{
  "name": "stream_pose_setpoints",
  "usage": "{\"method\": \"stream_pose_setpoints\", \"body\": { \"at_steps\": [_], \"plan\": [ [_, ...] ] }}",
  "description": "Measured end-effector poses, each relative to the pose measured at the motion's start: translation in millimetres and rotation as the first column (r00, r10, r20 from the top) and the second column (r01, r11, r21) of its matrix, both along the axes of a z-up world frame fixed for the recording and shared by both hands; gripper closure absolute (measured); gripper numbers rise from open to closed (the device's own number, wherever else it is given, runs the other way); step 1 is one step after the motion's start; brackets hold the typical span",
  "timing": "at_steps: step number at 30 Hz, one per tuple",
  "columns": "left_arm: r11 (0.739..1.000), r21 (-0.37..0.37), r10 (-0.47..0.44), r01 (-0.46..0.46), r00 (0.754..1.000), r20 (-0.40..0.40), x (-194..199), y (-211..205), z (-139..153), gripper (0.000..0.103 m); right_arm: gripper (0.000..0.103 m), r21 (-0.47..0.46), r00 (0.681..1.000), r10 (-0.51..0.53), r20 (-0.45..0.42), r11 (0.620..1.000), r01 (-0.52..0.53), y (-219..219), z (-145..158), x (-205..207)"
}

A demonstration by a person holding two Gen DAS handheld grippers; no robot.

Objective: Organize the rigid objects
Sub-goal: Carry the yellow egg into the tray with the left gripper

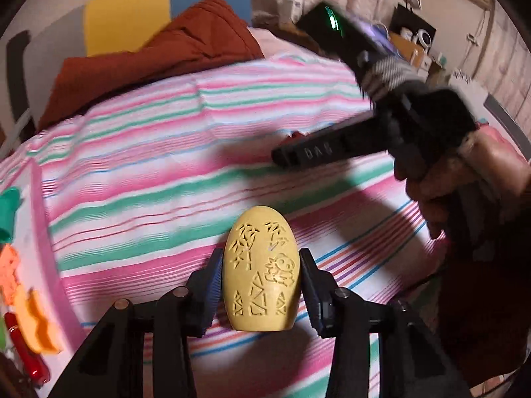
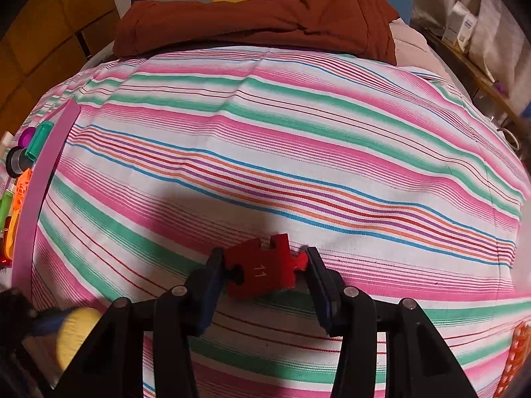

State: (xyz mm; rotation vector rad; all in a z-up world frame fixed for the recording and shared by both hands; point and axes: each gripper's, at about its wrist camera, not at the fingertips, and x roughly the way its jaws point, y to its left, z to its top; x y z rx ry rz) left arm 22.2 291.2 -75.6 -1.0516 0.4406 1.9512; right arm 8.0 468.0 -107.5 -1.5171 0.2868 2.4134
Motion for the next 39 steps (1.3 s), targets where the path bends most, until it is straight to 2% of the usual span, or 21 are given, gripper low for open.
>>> {"method": "stream_pose_setpoints", "body": {
  "at_steps": [4,12,26,39],
  "plan": [
    [0.999,0.032,0.036,-0.035,0.999,-0.036,0,-18,19,0.059,0.054,0.008,1.0,0.0,-0.002,1.0,0.0,-1,-1,-2],
    [0.991,0.083,0.109,-0.105,0.993,-0.053,-6,-45,41,0.059,0.053,0.014,1.0,0.001,-0.01,1.0,0.0,-3,-1,-2],
    [0.991,0.106,0.088,-0.083,0.996,-0.036,13,-50,49,0.059,0.054,0.052,1.0,0.024,-0.012,0.998,-0.024,-7,-2,-3],
    [0.986,0.118,0.126,-0.121,0.991,-0.04,15,-77,57,0.059,0.054,0.069,0.999,0.031,-0.018,0.997,-0.029,-7,-4,-4]
  ]
}}
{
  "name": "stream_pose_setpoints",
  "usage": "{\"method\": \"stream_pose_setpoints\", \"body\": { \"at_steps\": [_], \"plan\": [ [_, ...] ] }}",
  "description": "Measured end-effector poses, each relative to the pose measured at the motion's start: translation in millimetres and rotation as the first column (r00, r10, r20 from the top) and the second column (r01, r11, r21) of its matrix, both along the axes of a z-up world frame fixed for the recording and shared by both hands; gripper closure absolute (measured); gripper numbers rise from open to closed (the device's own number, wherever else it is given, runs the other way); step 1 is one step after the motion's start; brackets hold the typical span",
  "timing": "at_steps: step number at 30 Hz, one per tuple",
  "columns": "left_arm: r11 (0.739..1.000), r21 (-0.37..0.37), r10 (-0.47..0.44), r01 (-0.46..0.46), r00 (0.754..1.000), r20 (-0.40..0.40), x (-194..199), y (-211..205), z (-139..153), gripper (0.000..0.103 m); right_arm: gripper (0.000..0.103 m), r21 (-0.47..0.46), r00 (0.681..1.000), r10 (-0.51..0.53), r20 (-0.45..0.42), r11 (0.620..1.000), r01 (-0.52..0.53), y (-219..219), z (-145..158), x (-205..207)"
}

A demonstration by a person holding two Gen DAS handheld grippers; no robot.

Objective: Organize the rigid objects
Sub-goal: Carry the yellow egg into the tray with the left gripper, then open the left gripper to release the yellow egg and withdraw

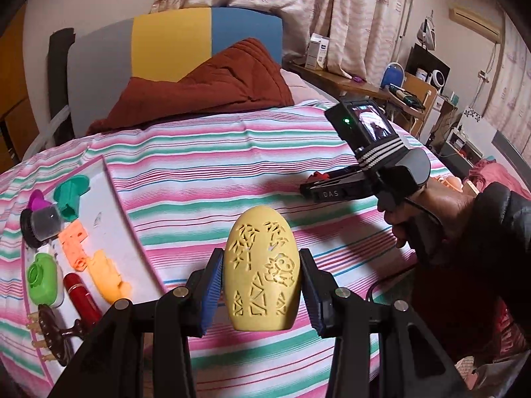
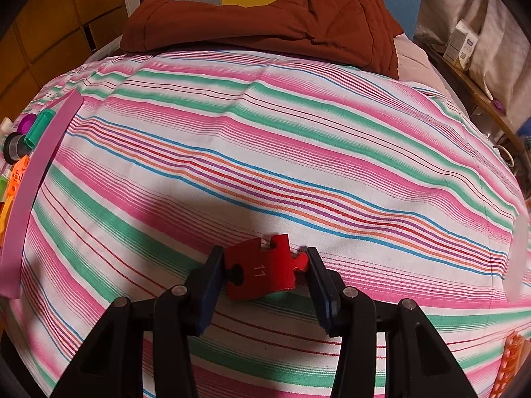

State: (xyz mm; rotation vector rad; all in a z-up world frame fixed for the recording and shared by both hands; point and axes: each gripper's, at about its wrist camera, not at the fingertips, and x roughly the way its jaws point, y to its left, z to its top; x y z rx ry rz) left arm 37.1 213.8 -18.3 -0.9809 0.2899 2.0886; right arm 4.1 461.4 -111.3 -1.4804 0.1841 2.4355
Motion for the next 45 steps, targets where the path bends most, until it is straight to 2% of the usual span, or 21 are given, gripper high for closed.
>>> {"method": "stream_pose_setpoints", "body": {
  "at_steps": [5,9,11,15,19,21,26,27,30,37,40,45],
  "plan": [
    [0.999,0.03,0.037,-0.038,0.999,0.026,-8,-24,4,0.059,0.055,0.008,1.0,0.002,0.0,1.0,-0.002,-1,0,0],
    [0.99,0.07,0.119,-0.123,0.991,0.068,-26,-63,9,0.059,0.056,0.016,1.0,0.005,0.001,1.0,-0.005,-1,0,-1],
    [0.978,0.09,0.178,-0.187,0.979,0.103,-40,-87,10,0.059,0.056,0.019,1.0,0.005,0.002,1.0,-0.005,-3,0,-1],
    [0.939,0.094,0.316,-0.331,0.937,0.147,-70,-136,6,0.059,0.056,0.027,1.0,0.008,0.005,1.0,-0.008,-4,0,-2],
    [0.91,0.081,0.388,-0.407,0.903,0.184,-95,-158,-3,0.059,0.056,0.034,1.0,0.011,0.008,0.999,-0.011,-4,0,-2],
    [0.902,0.08,0.398,-0.424,0.889,0.225,-105,-159,-8,0.059,0.056,0.037,1.0,0.013,0.01,0.999,-0.013,-5,0,-3],
    [0.906,0.115,0.362,-0.407,0.888,0.283,-126,-136,-14,0.059,0.056,0.043,1.0,0.015,0.013,0.999,-0.015,-6,0,-3],
    [0.901,0.122,0.364,-0.415,0.879,0.307,-136,-129,-17,0.059,0.056,0.044,1.0,0.015,0.013,0.999,-0.016,-6,0,-3],
    [0.893,0.095,0.387,-0.441,0.857,0.342,-159,-114,-28,0.059,0.056,0.046,1.0,0.018,0.015,0.999,-0.018,-6,1,-3],
    [0.886,0.025,0.419,-0.464,0.821,0.387,-188,-93,-54,0.059,0.056,0.057,0.999,0.03,0.022,0.998,-0.031,-8,1,-5],
    [0.887,0.003,0.426,-0.462,0.819,0.385,-193,-89,-62,0.059,0.056,0.059,0.999,0.033,0.023,0.998,-0.035,-9,1,-5],
    [0.899,-0.044,0.425,-0.436,0.842,0.333,-191,-82,-58,0.059,0.056,0.06,0.999,0.036,0.023,0.998,-0.037,-8,1,-5]
  ]
}}
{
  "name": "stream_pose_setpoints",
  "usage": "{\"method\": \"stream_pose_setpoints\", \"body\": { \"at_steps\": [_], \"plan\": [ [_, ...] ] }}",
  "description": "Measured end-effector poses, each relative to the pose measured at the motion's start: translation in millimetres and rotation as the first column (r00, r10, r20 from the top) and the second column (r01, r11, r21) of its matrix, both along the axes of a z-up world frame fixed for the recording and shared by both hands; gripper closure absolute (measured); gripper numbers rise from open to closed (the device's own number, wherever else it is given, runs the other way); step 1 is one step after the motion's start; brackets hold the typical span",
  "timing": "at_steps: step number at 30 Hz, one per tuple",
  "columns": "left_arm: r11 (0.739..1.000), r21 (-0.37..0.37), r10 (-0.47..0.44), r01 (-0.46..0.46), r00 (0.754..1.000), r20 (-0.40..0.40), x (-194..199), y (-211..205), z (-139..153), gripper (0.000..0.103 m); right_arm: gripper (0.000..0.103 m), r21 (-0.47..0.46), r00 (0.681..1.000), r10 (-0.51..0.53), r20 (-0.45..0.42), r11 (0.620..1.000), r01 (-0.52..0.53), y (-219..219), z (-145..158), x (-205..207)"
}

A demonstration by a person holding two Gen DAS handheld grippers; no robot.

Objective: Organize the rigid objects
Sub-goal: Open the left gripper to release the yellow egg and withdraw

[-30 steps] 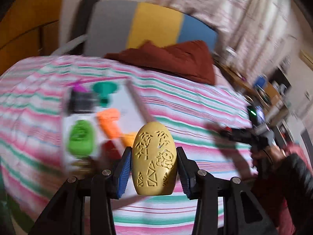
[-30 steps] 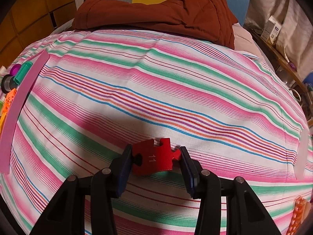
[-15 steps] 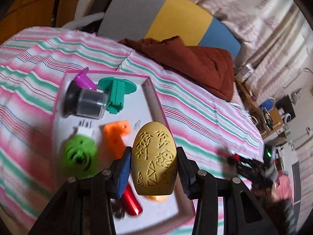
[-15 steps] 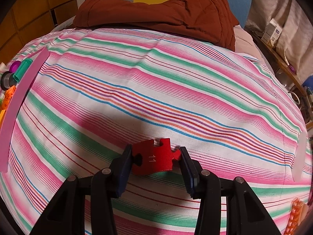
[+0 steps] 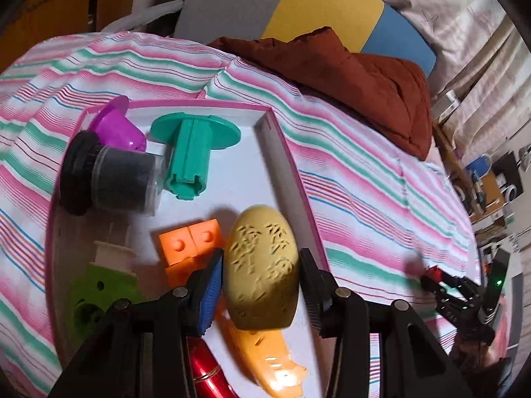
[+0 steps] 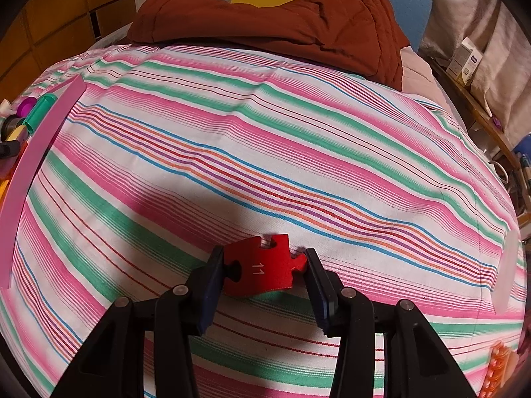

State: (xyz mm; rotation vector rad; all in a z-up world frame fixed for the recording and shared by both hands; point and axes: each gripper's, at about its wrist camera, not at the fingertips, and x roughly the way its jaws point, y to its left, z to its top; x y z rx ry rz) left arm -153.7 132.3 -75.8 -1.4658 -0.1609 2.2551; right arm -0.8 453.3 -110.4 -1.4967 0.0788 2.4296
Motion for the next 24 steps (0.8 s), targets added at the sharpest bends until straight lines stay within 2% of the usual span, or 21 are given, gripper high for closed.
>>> {"method": "stream_pose_setpoints", "body": {
  "at_steps": [7,11,16,24],
  "plan": [
    [0.998,-0.049,-0.04,0.034,0.993,-0.11,25,-4,23,0.059,0.056,0.007,1.0,-0.001,0.001,1.0,0.001,-2,0,-1],
    [0.996,-0.082,-0.046,0.03,0.979,-0.199,49,-12,40,0.059,0.056,0.013,1.0,0.0,0.001,1.0,0.0,-2,0,-1],
    [0.994,-0.111,-0.016,-0.018,0.957,-0.29,80,-32,58,0.059,0.056,-0.001,1.0,-0.016,-0.002,1.0,0.016,0,1,-1],
    [0.987,-0.146,0.009,-0.066,0.933,-0.36,110,-59,72,0.058,0.056,-0.041,0.999,-0.05,0.002,0.998,0.05,-1,2,0]
  ]
}}
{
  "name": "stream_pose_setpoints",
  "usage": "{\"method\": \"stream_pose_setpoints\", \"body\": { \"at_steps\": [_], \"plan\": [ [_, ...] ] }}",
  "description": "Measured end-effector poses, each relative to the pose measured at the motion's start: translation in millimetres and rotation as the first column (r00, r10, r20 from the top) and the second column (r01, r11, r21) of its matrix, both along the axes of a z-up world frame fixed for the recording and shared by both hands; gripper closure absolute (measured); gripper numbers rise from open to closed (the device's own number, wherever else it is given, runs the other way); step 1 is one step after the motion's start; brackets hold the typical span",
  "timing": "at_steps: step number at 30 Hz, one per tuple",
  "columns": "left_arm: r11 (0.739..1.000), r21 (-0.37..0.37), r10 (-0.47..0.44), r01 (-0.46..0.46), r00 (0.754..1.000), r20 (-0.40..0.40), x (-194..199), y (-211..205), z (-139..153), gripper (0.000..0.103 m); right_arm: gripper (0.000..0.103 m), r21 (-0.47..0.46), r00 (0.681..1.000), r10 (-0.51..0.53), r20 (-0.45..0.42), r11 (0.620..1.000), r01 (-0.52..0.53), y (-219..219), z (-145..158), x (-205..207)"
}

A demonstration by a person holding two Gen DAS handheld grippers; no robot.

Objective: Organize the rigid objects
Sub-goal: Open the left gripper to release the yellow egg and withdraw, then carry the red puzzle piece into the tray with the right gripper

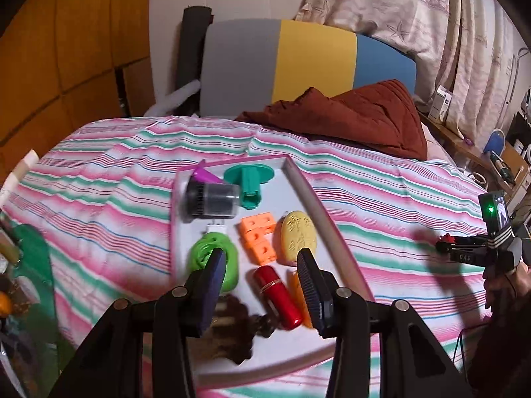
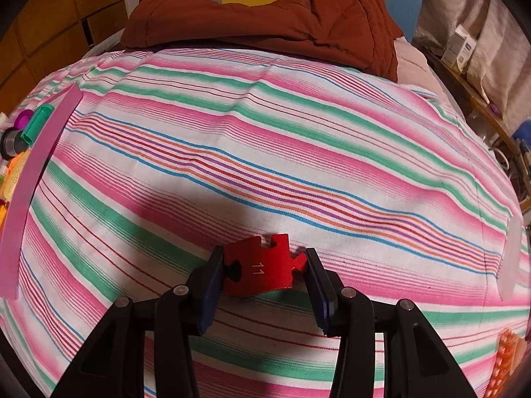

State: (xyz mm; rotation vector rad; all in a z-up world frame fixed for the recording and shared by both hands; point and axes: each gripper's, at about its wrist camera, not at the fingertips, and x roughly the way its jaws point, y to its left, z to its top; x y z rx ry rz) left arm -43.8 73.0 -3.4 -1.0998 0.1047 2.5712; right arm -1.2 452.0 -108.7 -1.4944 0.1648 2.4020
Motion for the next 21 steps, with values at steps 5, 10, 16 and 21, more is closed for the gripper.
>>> {"method": "stream_pose_setpoints", "body": {
  "at_steps": [5,10,16,21],
  "plan": [
    [1.0,-0.014,0.012,-0.012,1.0,-0.011,5,-10,0,0.058,0.056,-0.02,1.0,-0.007,0.028,1.0,0.007,-10,3,2],
    [0.999,-0.004,0.032,-0.032,0.999,-0.005,7,-19,-2,0.058,0.056,-0.032,0.998,0.022,0.057,0.999,-0.02,-33,6,4],
    [0.999,-0.004,0.045,-0.045,0.999,-0.006,11,-28,-4,0.058,0.056,-0.044,0.993,0.099,0.057,0.994,-0.096,-71,12,-3],
    [0.998,-0.007,0.061,-0.061,0.998,-0.013,15,-37,-4,0.058,0.056,-0.073,0.983,0.178,-0.032,0.981,-0.18,-117,30,-14]
  ]
}}
